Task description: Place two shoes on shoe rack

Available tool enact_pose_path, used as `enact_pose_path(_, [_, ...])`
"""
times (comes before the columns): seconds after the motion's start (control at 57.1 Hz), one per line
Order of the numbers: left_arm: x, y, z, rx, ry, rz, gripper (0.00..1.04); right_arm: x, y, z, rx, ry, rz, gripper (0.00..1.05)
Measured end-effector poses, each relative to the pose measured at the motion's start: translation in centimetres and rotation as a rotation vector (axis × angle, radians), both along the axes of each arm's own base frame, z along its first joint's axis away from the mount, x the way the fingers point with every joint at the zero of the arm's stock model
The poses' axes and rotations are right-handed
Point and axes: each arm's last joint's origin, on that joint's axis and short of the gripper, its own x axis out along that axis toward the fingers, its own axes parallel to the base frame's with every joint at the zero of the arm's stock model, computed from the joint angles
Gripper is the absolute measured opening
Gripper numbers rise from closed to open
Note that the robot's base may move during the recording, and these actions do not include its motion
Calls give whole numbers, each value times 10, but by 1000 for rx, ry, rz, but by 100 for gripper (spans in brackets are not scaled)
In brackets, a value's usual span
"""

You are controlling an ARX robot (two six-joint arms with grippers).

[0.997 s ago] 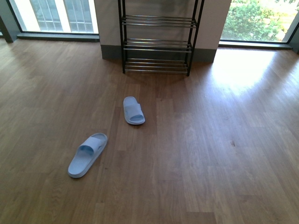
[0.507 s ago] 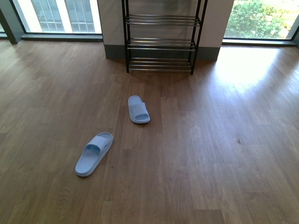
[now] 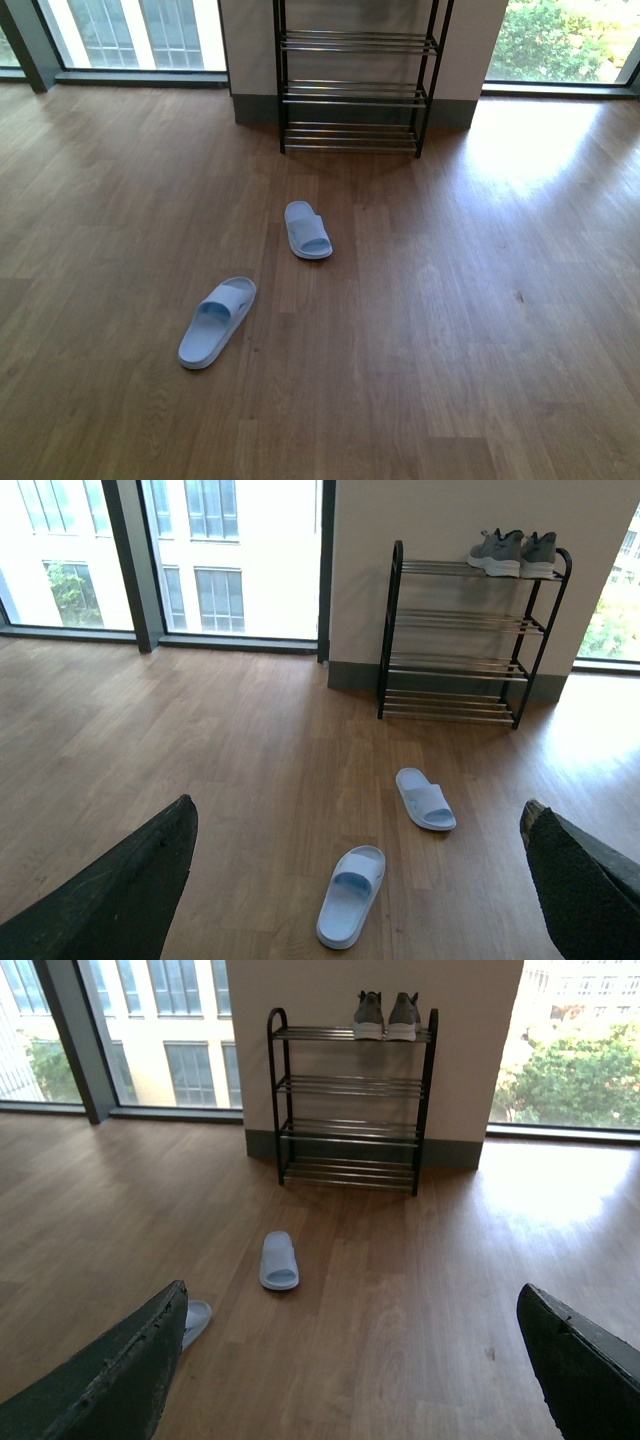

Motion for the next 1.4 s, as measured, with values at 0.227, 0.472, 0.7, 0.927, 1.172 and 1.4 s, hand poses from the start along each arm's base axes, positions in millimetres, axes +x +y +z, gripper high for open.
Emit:
enact_pose_path(0.227, [0,0,0,0,0,0,95,0,0,0,0,0,0,96])
enact_pose_path(0.472, [0,0,0,0,0,0,95,0,0,0,0,0,0,96])
enact_pose_path(0.7, [0,0,0,0,0,5,95,0,0,0,0,0,5,96])
enact_pose_path(0.927, [0,0,0,0,0,0,95,0,0,0,0,0,0,96])
enact_pose_path(1.172, [0,0,0,0,0,0,95,0,0,0,0,0,0,96])
enact_pose_path(1.4, [0,0,0,0,0,0,95,0,0,0,0,0,0,96])
